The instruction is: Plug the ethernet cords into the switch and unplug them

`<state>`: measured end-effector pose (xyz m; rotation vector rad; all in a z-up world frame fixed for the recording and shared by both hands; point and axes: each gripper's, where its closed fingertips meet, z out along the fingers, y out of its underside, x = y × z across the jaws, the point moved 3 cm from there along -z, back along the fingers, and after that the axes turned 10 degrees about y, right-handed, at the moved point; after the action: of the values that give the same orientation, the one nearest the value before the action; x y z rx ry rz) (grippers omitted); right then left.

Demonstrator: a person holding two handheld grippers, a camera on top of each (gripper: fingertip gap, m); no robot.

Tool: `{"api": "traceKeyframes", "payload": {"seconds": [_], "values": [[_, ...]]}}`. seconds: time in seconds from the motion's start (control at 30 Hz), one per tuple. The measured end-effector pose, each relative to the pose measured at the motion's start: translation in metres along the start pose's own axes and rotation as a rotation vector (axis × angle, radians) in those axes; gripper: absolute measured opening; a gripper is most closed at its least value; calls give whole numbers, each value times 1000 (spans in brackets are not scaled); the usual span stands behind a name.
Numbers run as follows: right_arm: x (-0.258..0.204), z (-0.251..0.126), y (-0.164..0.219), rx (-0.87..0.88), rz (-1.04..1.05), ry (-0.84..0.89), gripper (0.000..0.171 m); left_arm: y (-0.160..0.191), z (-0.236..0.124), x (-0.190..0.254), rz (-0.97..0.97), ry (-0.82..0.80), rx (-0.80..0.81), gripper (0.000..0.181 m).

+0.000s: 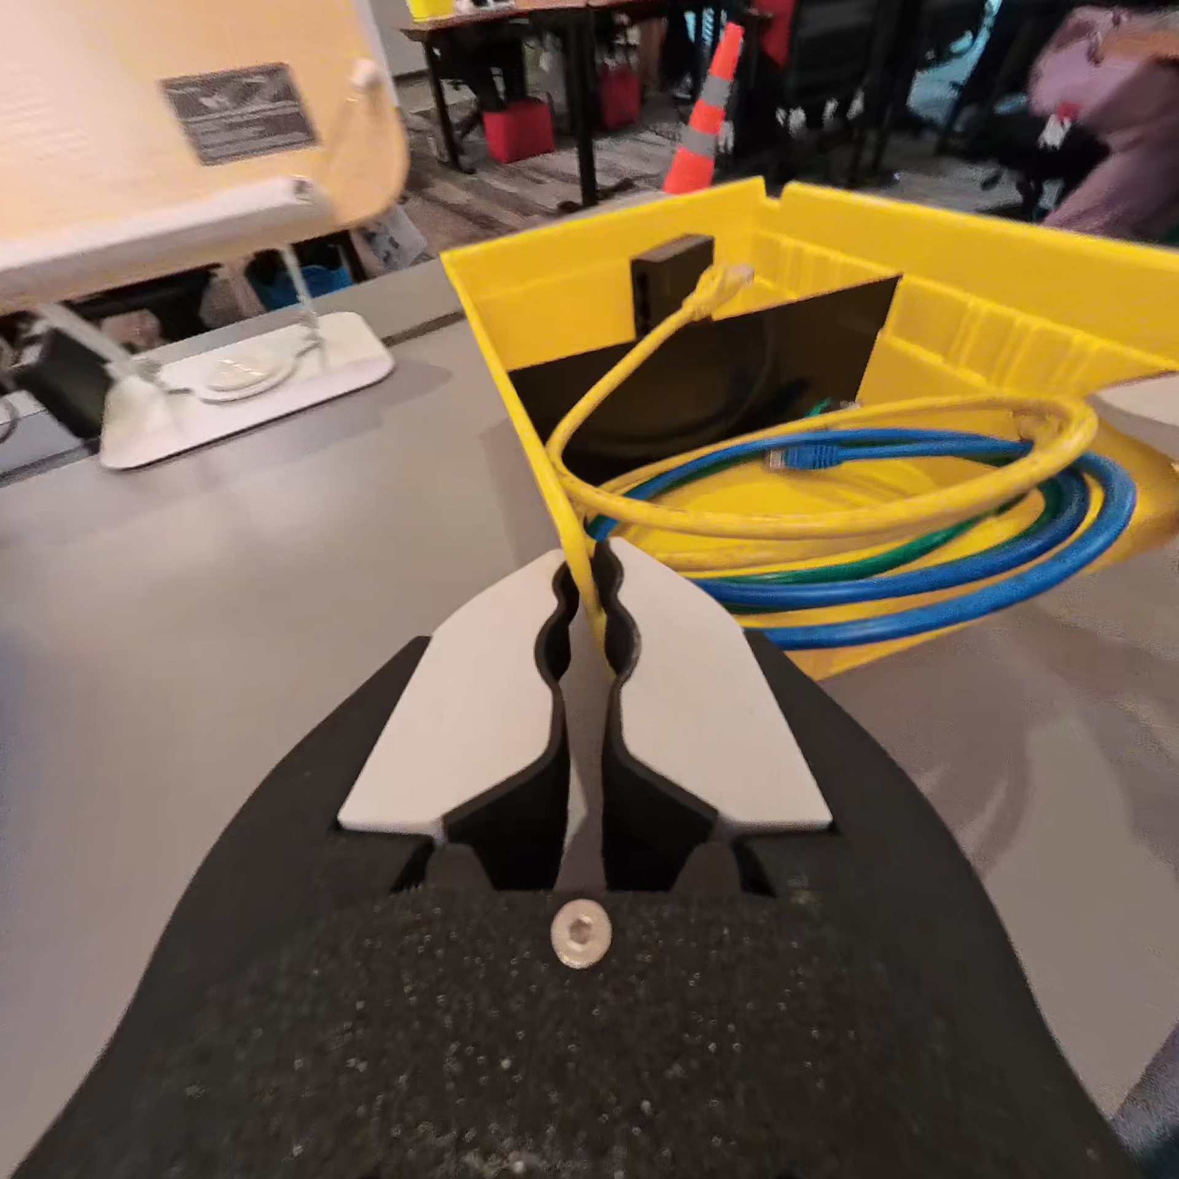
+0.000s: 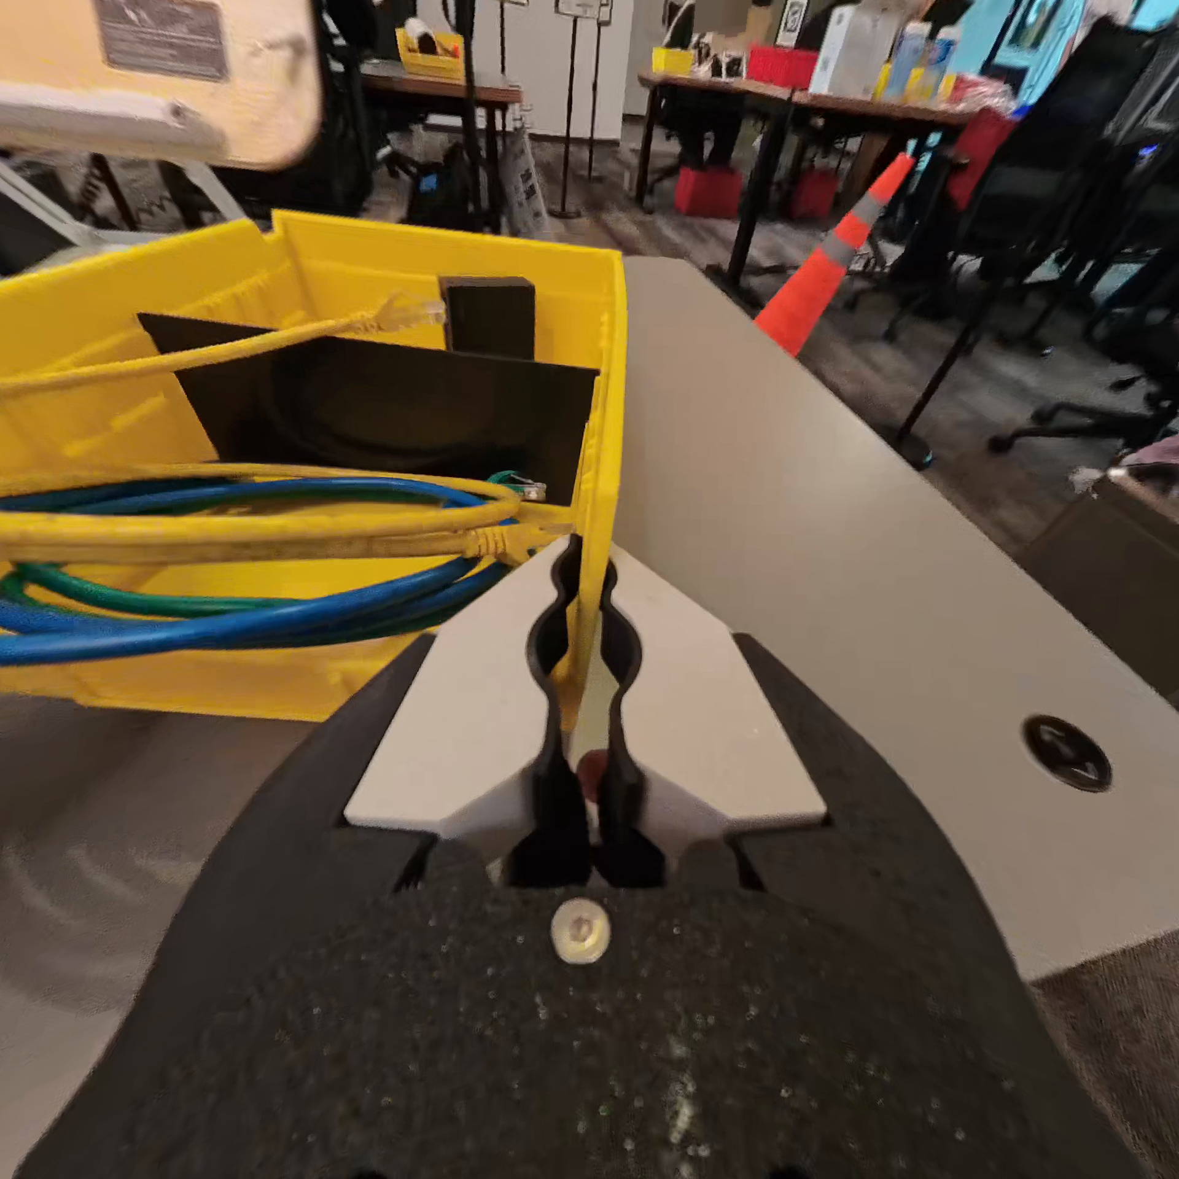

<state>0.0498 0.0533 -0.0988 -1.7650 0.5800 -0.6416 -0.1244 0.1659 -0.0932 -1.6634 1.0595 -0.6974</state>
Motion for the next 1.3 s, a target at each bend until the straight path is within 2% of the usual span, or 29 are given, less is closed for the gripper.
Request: {"api": "traceKeyframes", "payload": {"seconds": [0.03,0.23,0.37,0.47,0.57,0.6,0.67,0.7,0.77,0.83,0.87,0.97,1.07,1.17,1.27,1.3], "values": [[-13,-3,-7,5,20,-25,2,-4,-7,-13,-22,-18,10,5],[-122,-2,-37,88,-1,-145,2,6,-63,-105,-88,-201,54,4],[-186,4,-32,49,-19,-237,2,28,-87,-152,-132,-282,46,4],[-202,8,-27,69,-45,-239,2,45,-90,-162,-159,-283,21,5],[-202,16,-6,-63,-34,-300,3,58,-88,-153,-201,-214,-54,8],[-203,16,-3,-104,-19,-356,7,60,-89,-147,-225,-167,-78,14],[-199,10,-7,-132,10,-475,25,65,-99,-135,-265,-60,-146,46],[-194,5,-14,-126,28,-508,27,66,-113,-135,-281,-41,-141,53],[-179,-8,-32,-55,15,-534,31,61,-157,-149,-326,-61,-22,49],[-162,-25,-46,80,-71,-515,31,60,-212,-180,-370,-138,105,49],[-160,-37,-48,136,-109,-538,31,67,-237,-202,-377,-214,119,49],[-183,-76,-35,137,-142,-695,31,107,-293,-282,-314,-506,-18,53],[-237,-124,-8,55,-165,-909,31,128,-296,-330,-319,-527,-95,57],[-289,-163,13,31,-243,-1025,32,129,-275,-357,-346,-468,-94,45],[-330,-184,16,56,-299,-1071,33,138,-259,-365,-385,-415,-131,4],[-342,-186,15,61,-328,-1071,38,139,-258,-362,-406,-403,-121,3]]}}
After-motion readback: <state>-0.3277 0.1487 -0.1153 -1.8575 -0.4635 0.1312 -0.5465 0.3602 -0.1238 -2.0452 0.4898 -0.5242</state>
